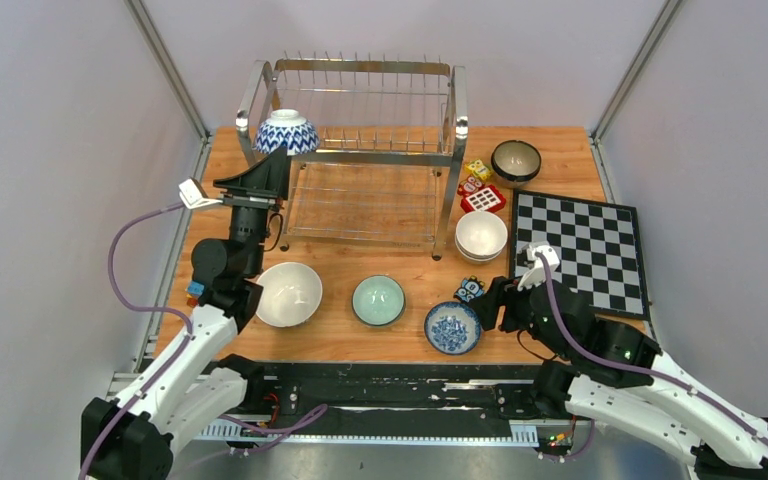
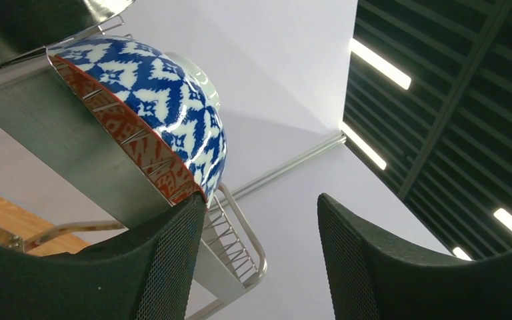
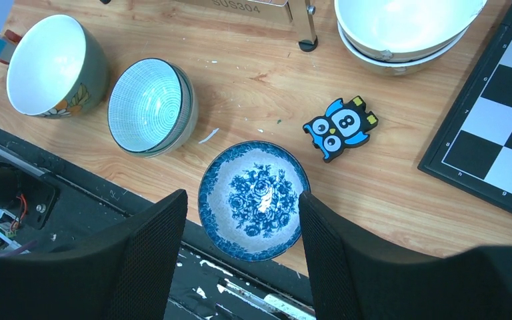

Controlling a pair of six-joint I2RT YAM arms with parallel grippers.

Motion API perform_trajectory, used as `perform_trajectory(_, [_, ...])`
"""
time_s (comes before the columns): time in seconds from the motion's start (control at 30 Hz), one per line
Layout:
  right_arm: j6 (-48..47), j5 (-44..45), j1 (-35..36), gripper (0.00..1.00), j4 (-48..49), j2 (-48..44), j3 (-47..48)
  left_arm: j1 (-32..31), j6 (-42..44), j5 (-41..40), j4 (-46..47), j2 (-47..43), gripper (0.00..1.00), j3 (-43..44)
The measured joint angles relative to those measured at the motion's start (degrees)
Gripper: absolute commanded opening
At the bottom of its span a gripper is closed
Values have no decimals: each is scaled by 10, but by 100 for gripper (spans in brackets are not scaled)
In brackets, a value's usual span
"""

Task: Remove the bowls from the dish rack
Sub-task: Pick up the bowl from the dish rack.

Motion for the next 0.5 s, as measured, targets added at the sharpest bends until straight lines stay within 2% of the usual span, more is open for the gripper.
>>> perform_trajectory(0.3, [0,1,0,66,0,-6,0,6,0,0,22,19,65,0])
perform_trajectory(0.5, [0,1,0,66,0,-6,0,16,0,3,53,38,59,0])
